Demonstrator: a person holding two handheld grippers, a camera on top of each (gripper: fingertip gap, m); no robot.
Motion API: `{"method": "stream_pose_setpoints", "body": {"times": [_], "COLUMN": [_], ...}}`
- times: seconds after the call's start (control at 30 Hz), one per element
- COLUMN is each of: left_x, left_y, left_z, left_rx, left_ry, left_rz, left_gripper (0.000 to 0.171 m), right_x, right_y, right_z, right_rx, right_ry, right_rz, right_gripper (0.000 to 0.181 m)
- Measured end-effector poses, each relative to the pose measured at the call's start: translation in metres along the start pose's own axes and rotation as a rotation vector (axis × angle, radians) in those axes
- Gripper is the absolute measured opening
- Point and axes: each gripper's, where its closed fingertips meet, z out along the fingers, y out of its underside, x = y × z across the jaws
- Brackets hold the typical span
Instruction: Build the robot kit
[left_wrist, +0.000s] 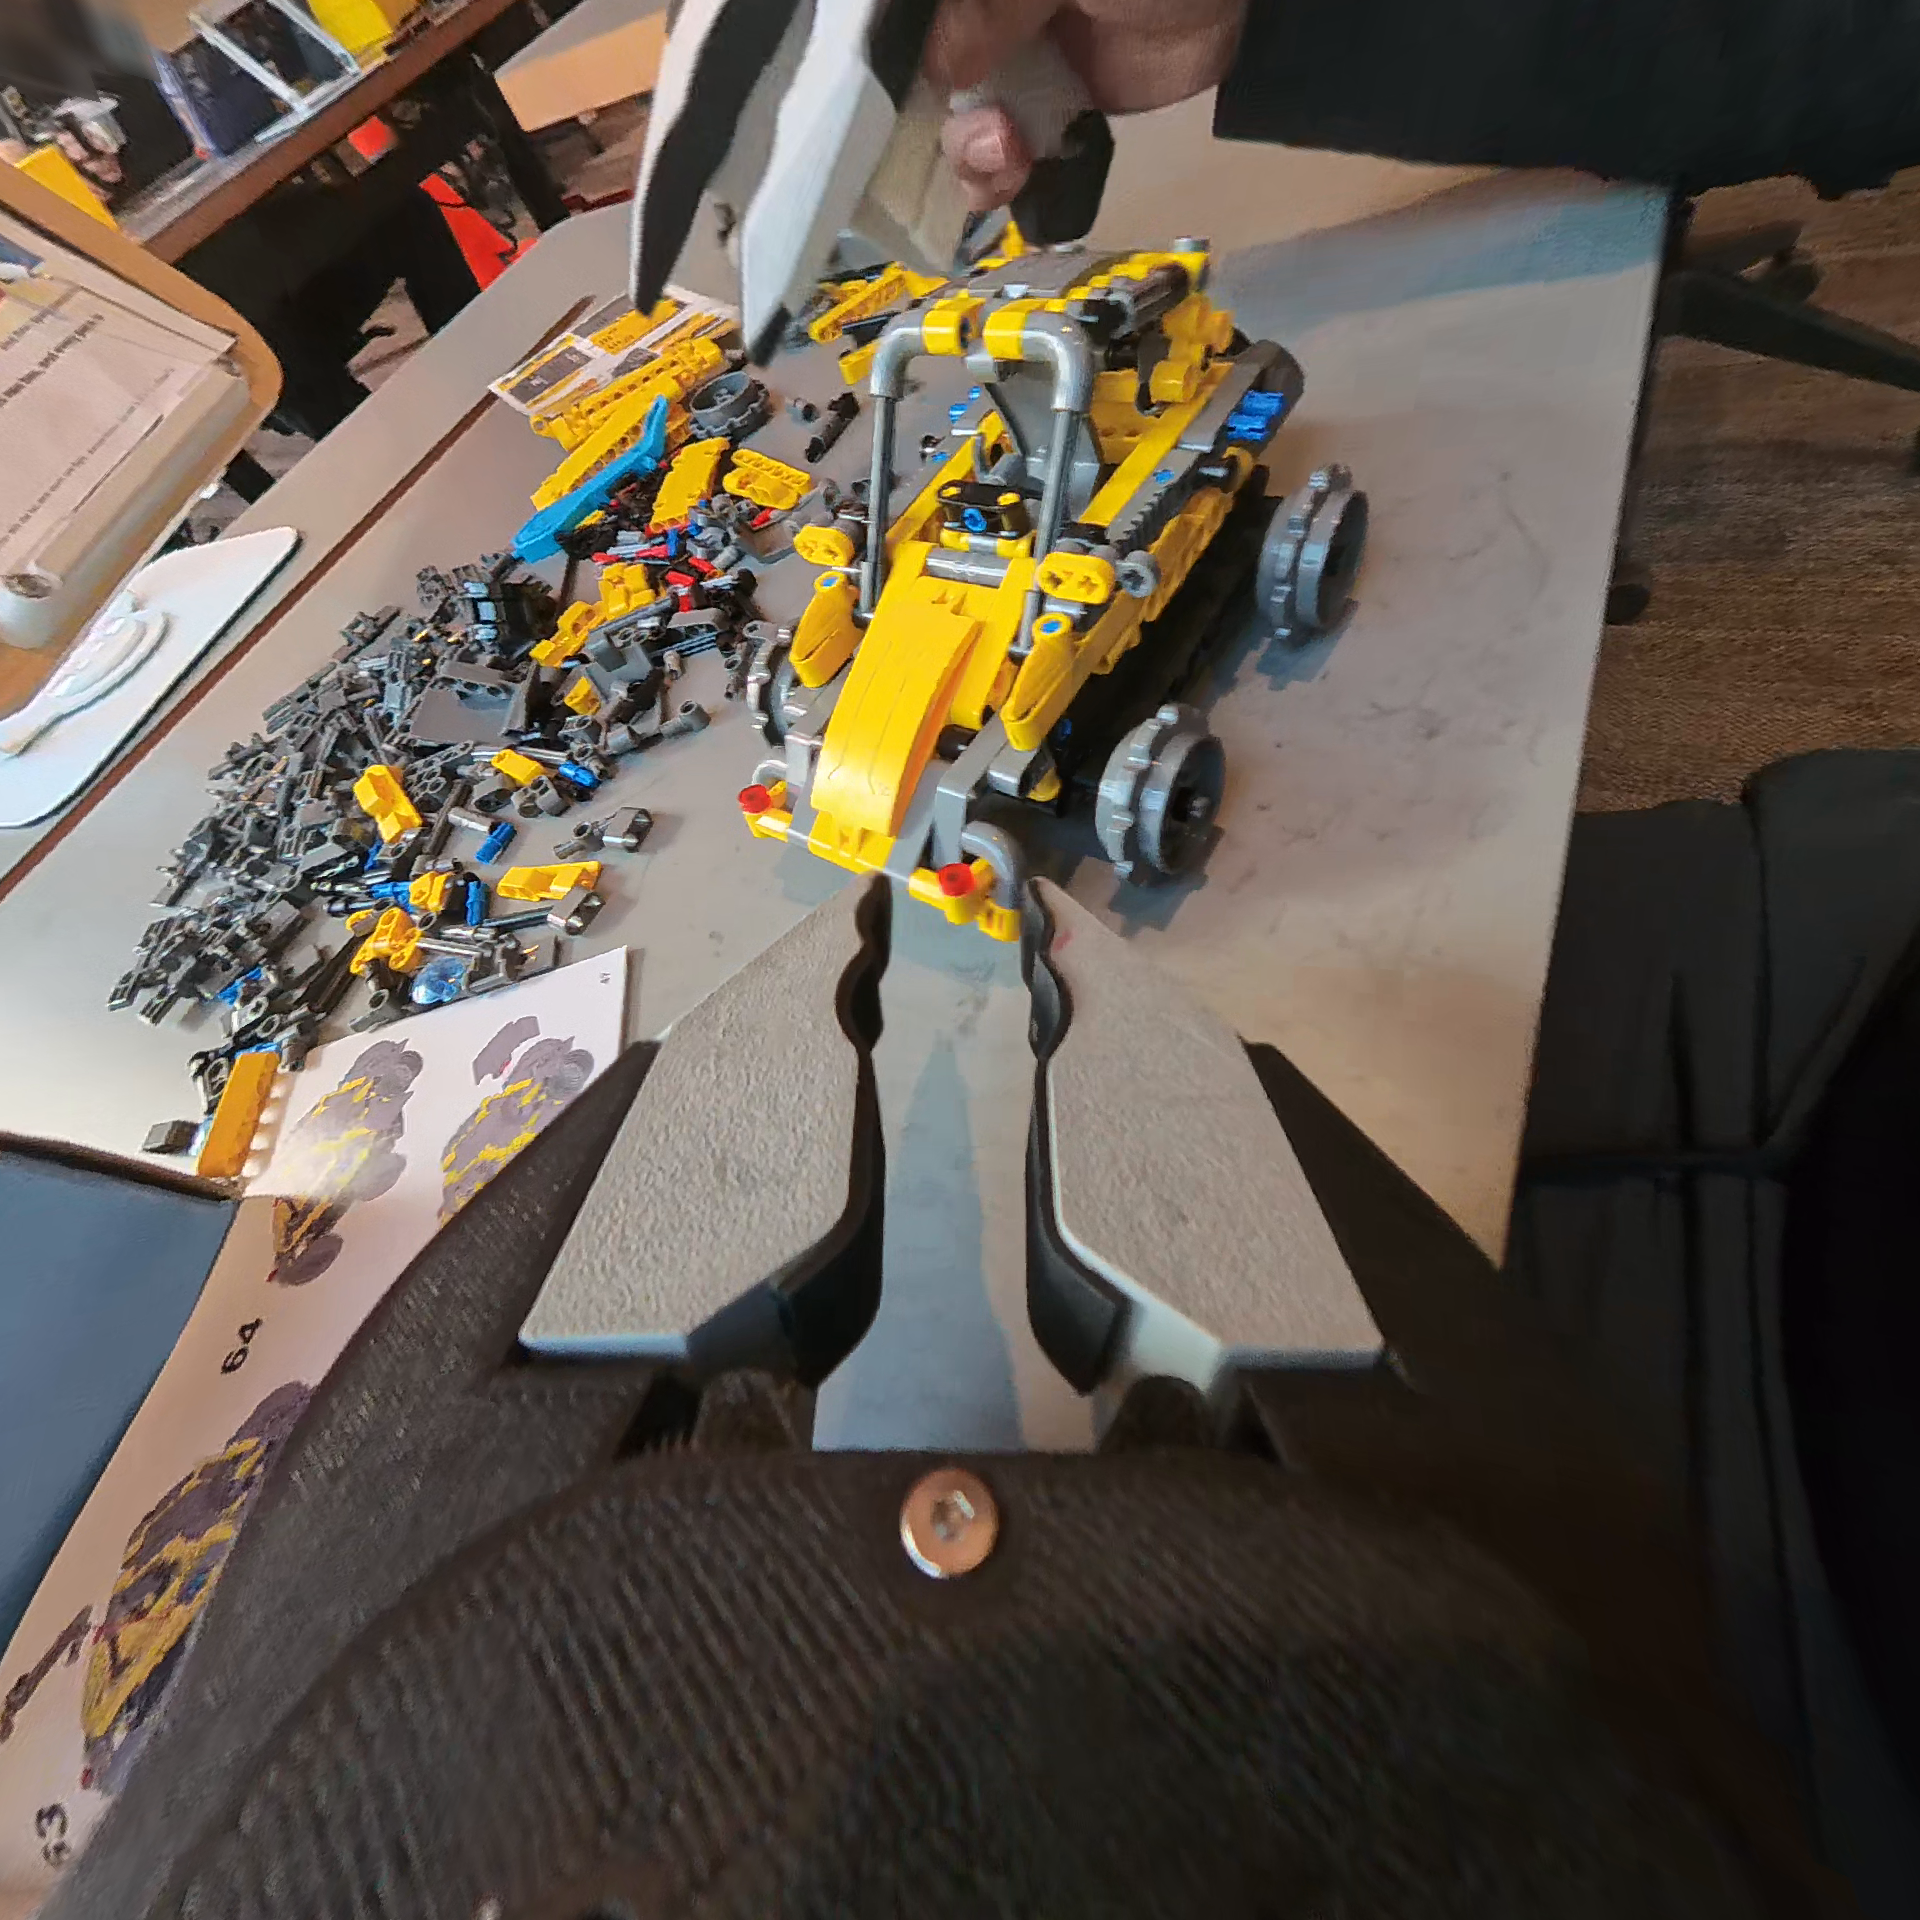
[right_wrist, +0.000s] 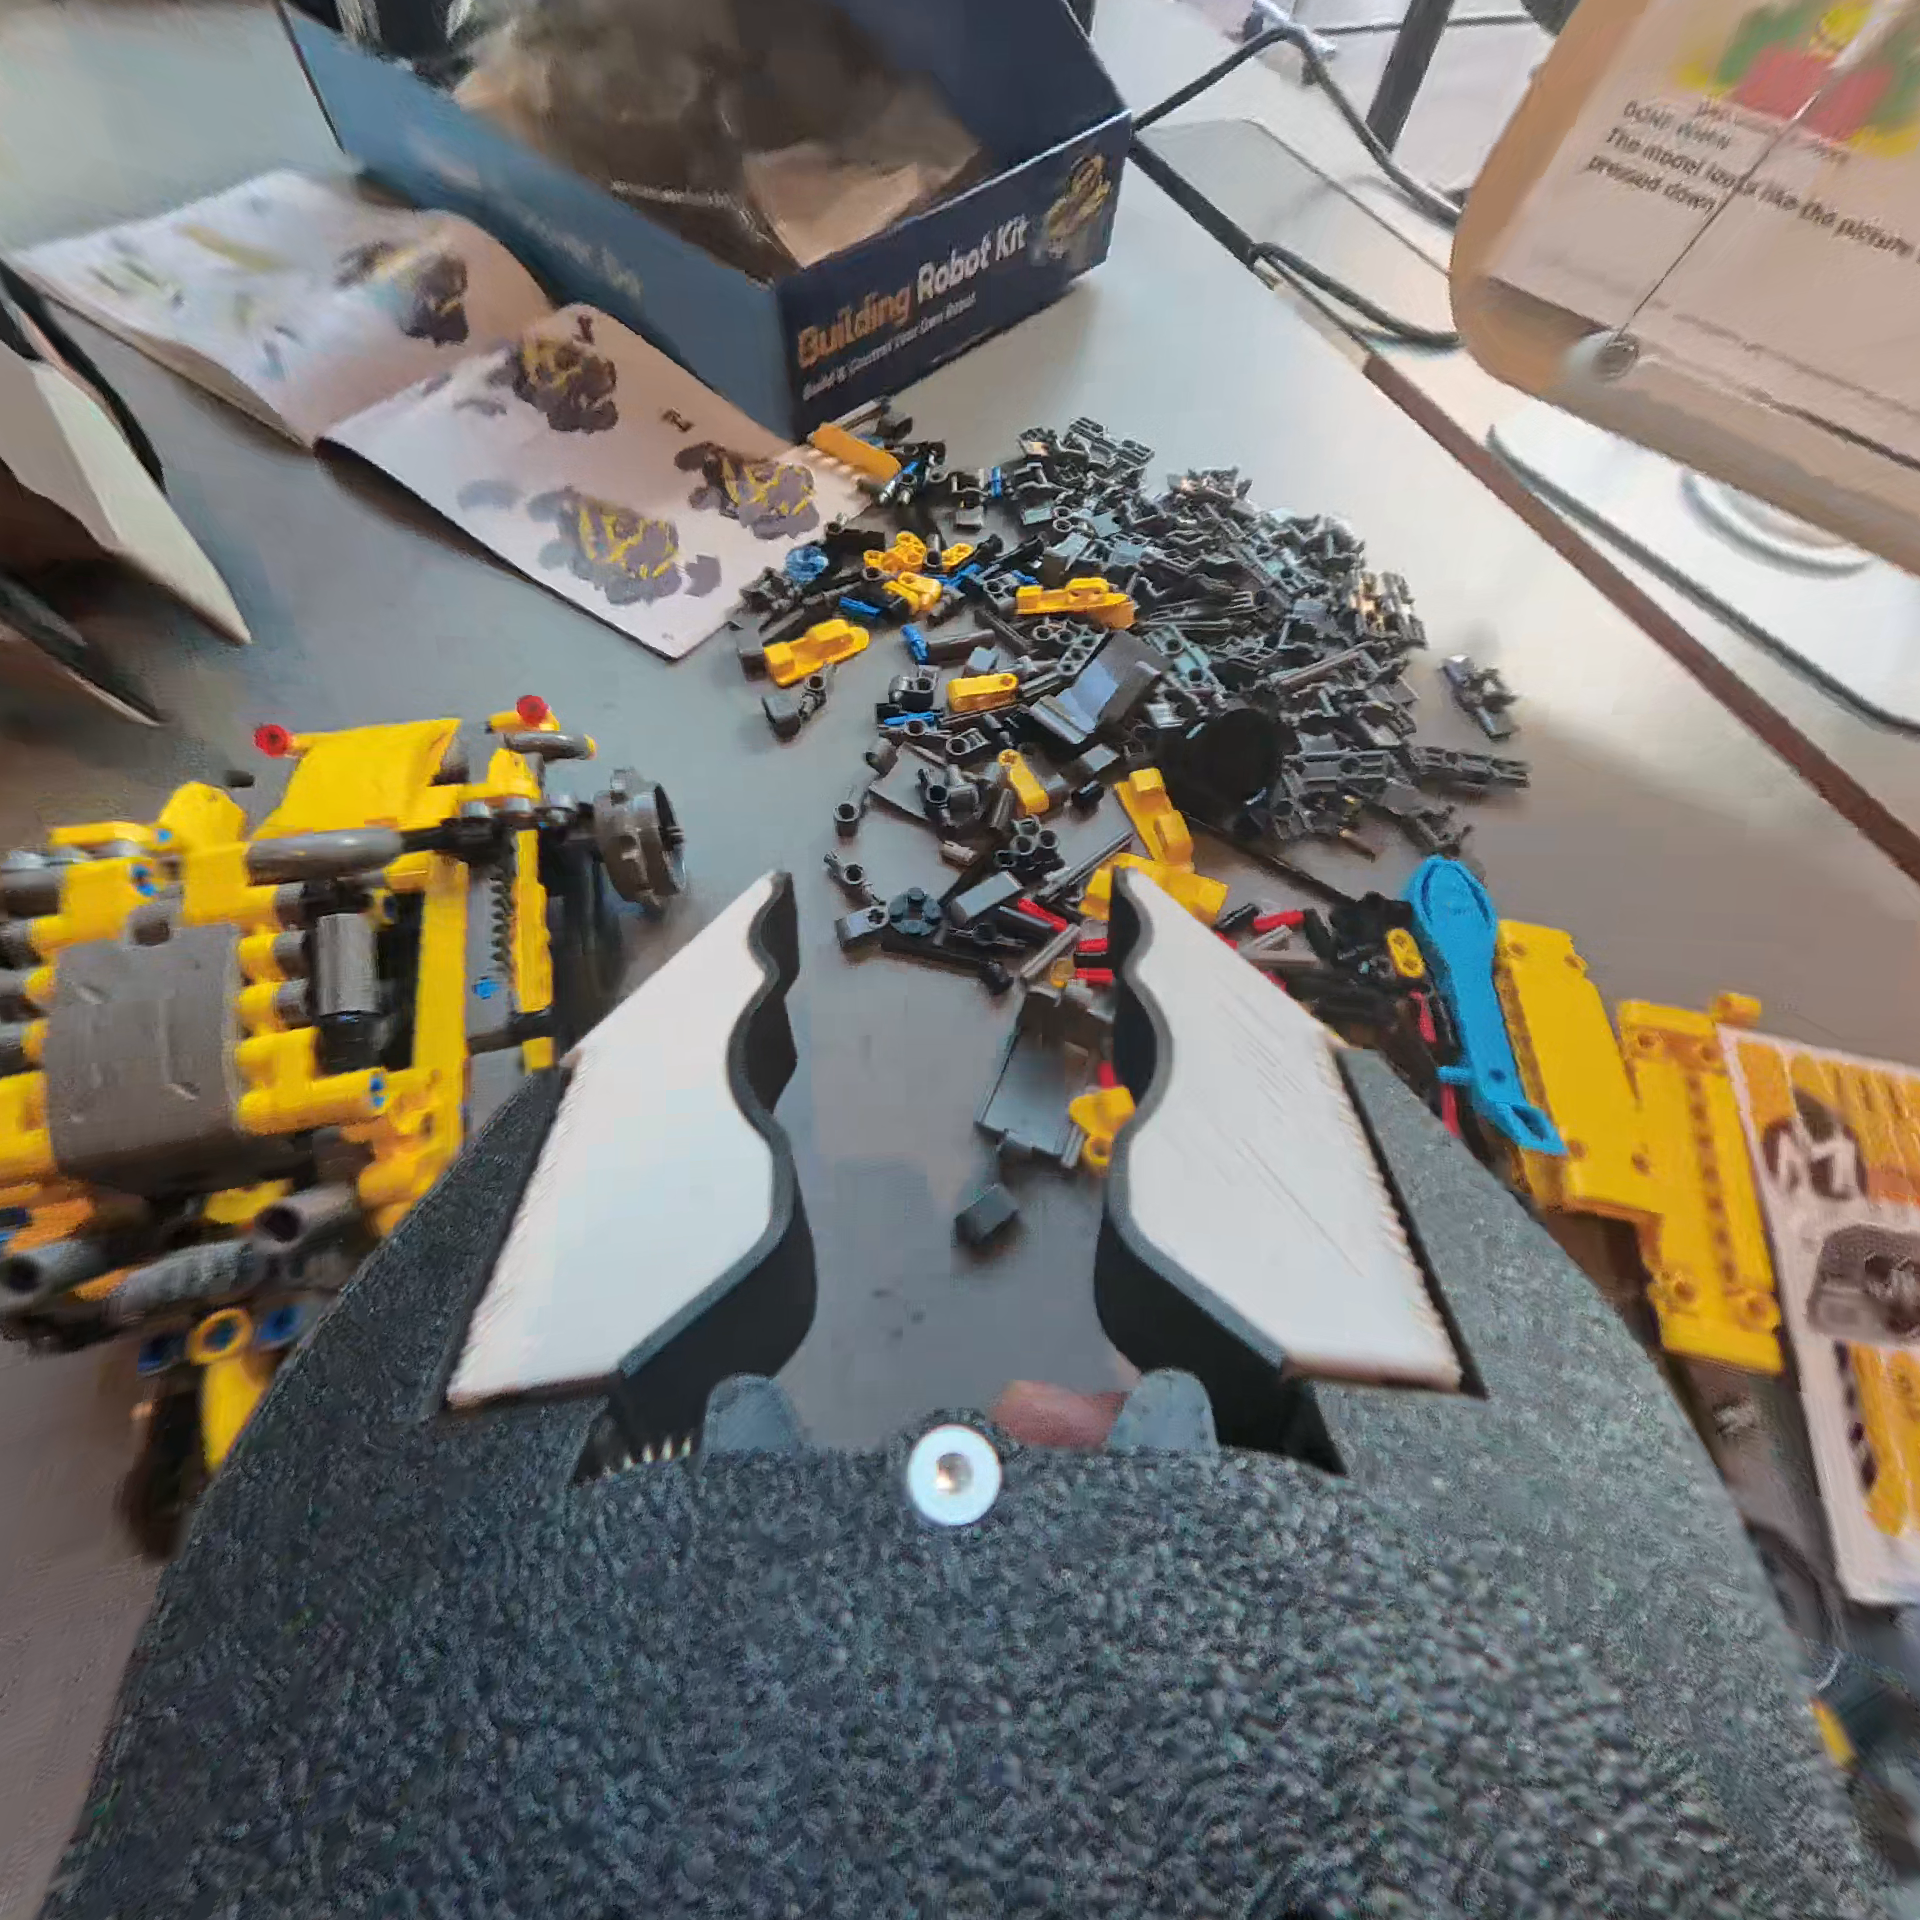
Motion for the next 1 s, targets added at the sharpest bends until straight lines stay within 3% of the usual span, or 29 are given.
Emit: {"method": "stream_pose_setpoints", "body": {"times": [0.07, 0.2, 0.33, 0.47, 0.63, 0.77, 1.0], "left_x": [-0.011, -0.047, -0.09, -0.124, -0.143, -0.148, -0.157], "left_y": [-0.002, -0.014, -0.018, -0.02, -0.001, 0.016, 0.011], "left_z": [0.001, 0.007, 0.034, 0.078, 0.139, 0.162, 0.162], "left_rx": [0.013, 0.055, -0.061, -0.171, -0.345, -0.445, -0.374], "left_ry": [-0.047, -0.128, -0.112, -0.101, -0.042, -0.021, -0.066], "left_rz": [-0.022, -0.084, -0.181, -0.18, -0.208, -0.19, -0.217], "left_gripper": [0.021, 0.022, 0.03, 0.031, 0.026, 0.024, 0.0], "right_x": [0.015, 0.056, 0.079, 0.092, 0.1, 0.098, 0.081], "right_y": [-0.002, -0.007, -0.005, 0.001, 0.004, 0.002, 0.0], "right_z": [0.013, 0.034, 0.035, 0.018, 0.006, 0.006, 0.015], "right_rx": [-0.005, 0.028, 0.051, 0.087, 0.152, 0.164, 0.138], "right_ry": [0.034, 0.13, 0.241, 0.302, 0.295, 0.28, 0.232], "right_rz": [-0.055, 0.005, 0.006, 0.043, 0.142, 0.154, 0.1], "right_gripper": [0.057, 0.055, 0.048, 0.039, 0.038, 0.038, 0.038]}}
